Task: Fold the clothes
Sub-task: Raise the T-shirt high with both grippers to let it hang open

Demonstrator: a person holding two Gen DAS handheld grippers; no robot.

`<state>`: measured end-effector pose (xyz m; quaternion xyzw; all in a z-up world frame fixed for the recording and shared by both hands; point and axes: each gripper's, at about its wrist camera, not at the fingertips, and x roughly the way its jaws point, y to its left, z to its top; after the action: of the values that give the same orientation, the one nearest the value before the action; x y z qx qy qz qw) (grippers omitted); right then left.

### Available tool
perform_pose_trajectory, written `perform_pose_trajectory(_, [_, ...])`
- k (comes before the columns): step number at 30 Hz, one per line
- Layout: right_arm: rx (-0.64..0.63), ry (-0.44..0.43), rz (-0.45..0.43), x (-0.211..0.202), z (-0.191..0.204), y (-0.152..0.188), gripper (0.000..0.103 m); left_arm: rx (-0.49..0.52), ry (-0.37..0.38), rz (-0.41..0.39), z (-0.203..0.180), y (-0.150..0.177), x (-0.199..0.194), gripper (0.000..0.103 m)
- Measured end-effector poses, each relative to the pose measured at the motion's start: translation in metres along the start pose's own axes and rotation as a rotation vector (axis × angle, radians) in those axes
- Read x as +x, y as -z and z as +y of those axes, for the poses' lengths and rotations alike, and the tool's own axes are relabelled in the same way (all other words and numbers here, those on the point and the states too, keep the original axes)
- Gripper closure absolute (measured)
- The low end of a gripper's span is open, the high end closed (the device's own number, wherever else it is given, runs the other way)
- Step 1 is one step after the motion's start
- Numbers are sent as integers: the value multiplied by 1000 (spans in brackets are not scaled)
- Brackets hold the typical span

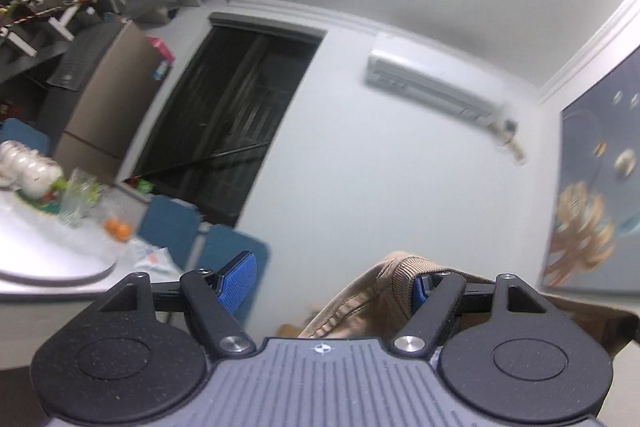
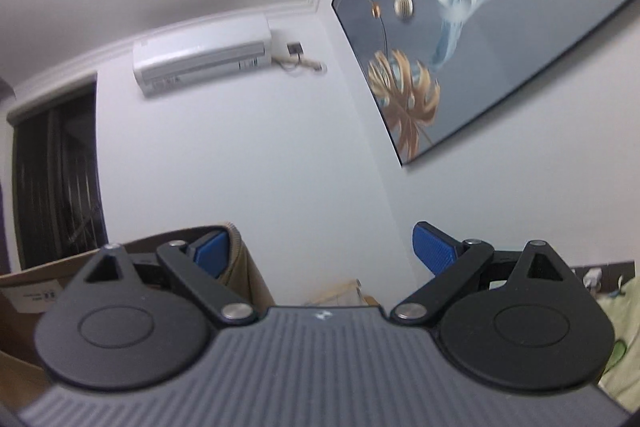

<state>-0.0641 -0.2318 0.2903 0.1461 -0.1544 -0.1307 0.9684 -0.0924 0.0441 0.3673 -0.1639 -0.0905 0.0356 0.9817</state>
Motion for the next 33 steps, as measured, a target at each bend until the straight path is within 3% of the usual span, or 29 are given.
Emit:
perform_pose_trajectory(4, [-1, -21, -73, -26, 5, -48, 6, 28, 19, -21, -21, -53, -26, 27])
perform_pose_trajectory(7, [-28, -27, -96, -27, 9, -68, 6, 36, 26, -7, -31, -76, -25, 27])
perform_pose_trajectory(9, [-56, -16, -88, -18, 12, -70, 6, 47, 33, 20, -37, -77, -14, 27])
perform_pose_trajectory(13, [-90, 5, -13, 24, 10, -38, 6, 99, 15, 71, -40, -51, 34, 27])
perform_pose_trajectory(16, [-111, 24, 63, 64, 7, 5, 6, 149, -3, 115, -36, -4, 86, 27])
perform_pose_trajectory(23, [-143, 31, 250, 188, 7, 143, 6, 131, -74, 276, 5, 140, 244, 27])
perform_pose_trajectory(27, [-194, 52, 312, 260, 7, 242, 6, 174, -102, 338, 28, 237, 335, 26])
perform_pose_trajectory(33, [-237, 100, 484, 365, -20, 410, 6, 299, -118, 466, 63, 413, 455, 26])
